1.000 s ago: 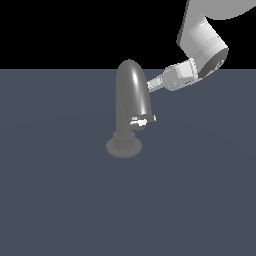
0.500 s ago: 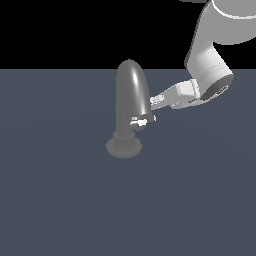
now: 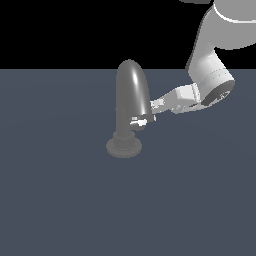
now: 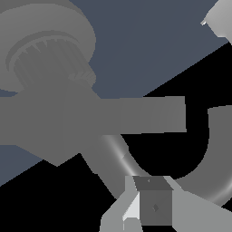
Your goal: Turn on the faucet by rotating a designated handle.
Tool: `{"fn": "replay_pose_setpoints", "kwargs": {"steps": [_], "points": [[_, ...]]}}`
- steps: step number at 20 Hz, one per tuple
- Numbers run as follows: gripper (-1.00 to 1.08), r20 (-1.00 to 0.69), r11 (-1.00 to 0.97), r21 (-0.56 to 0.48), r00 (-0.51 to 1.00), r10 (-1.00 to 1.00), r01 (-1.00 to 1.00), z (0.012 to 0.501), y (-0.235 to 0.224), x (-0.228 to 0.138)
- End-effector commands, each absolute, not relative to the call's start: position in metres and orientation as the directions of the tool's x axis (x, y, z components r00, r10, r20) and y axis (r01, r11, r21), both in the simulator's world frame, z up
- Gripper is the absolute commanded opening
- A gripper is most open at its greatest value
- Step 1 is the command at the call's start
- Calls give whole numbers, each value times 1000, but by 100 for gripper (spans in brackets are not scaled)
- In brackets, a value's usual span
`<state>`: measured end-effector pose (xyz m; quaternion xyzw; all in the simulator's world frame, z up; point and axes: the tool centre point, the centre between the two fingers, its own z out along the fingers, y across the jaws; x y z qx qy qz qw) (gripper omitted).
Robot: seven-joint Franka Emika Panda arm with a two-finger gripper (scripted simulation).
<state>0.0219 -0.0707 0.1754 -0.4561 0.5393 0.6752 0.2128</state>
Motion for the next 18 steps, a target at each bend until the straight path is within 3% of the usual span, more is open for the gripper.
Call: {"fn": "replay_pose_setpoints", "kwargs": {"steps": [1, 18], "points": [[-100, -847, -329, 531, -490, -207, -780, 177, -70, 22], [-100, -847, -329, 531, -490, -207, -780, 142, -85, -13]]}}
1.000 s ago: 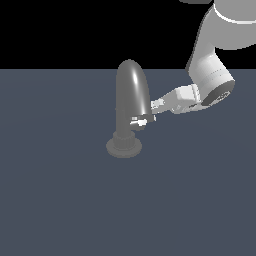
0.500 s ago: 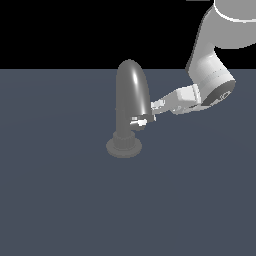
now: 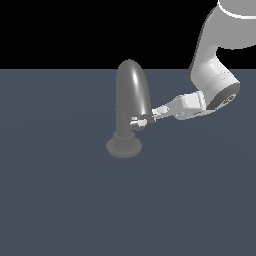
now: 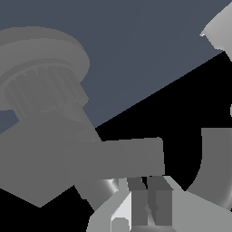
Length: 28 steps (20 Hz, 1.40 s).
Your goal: Turn on the faucet by rotating a designated handle.
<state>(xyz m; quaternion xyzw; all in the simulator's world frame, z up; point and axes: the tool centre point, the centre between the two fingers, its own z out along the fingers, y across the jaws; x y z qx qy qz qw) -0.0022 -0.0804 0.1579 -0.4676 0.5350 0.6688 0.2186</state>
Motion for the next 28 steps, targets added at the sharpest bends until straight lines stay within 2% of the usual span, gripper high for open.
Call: {"fn": "replay_pose_setpoints", "kwargs": {"steps": [1, 3, 15, 16, 17, 28], "points": [[-100, -847, -329, 531, -490, -207, -780, 139, -86, -16], [-100, -863, -333, 506, -461, -208, -796, 156, -82, -5], [-100, -848, -330, 530, -488, -207, -781, 81, -88, -20], [-100, -848, -330, 530, -488, -207, -781, 81, -88, -20], [-100, -880, -351, 474, -428, -205, -807, 123, -81, -3], [-100, -868, -343, 496, -451, -206, -798, 89, -77, 6]]}}
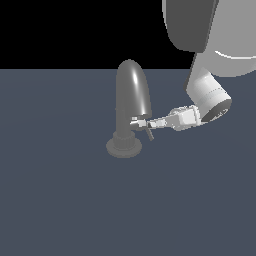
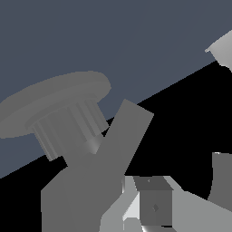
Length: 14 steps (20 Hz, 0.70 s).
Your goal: Turn on the faucet by rotating a designated handle.
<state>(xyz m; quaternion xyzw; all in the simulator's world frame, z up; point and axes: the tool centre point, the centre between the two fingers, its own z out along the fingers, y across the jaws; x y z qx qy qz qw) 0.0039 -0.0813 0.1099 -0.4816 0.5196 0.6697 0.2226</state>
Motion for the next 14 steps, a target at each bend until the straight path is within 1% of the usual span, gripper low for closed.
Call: {"fn": "replay_pose_setpoints", "kwargs": {"steps": [1, 14], "points": [[-100, -867, -342, 498, -453, -206, -797, 86, -77, 6], [-100, -855, -335, 518, -475, -206, -787, 54, -74, 13]]}}
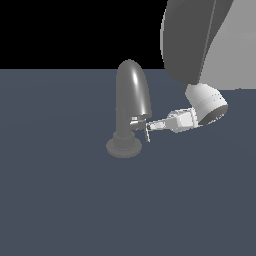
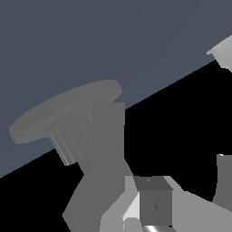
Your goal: Turn on the faucet by rotating a designated handle.
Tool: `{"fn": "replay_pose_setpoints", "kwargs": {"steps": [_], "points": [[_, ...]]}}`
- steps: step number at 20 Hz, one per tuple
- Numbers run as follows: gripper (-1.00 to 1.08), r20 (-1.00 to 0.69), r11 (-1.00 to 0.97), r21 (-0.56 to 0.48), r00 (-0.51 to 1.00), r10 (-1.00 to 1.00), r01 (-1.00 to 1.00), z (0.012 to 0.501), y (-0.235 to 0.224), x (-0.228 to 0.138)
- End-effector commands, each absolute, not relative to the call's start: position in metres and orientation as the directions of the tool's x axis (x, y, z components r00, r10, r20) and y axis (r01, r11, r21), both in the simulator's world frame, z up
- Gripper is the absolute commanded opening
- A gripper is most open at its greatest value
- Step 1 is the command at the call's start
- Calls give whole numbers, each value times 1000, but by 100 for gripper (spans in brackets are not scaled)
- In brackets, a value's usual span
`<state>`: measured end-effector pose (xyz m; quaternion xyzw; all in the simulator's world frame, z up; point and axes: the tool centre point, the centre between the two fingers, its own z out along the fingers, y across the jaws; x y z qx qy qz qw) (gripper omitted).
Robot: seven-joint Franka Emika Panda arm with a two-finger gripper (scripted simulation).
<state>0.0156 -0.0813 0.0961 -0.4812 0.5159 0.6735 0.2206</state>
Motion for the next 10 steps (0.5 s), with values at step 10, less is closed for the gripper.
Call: {"fn": "replay_pose_setpoints", "kwargs": {"steps": [10], "points": [[-100, -849, -330, 529, -486, -207, -782, 37, -73, 17]]}}
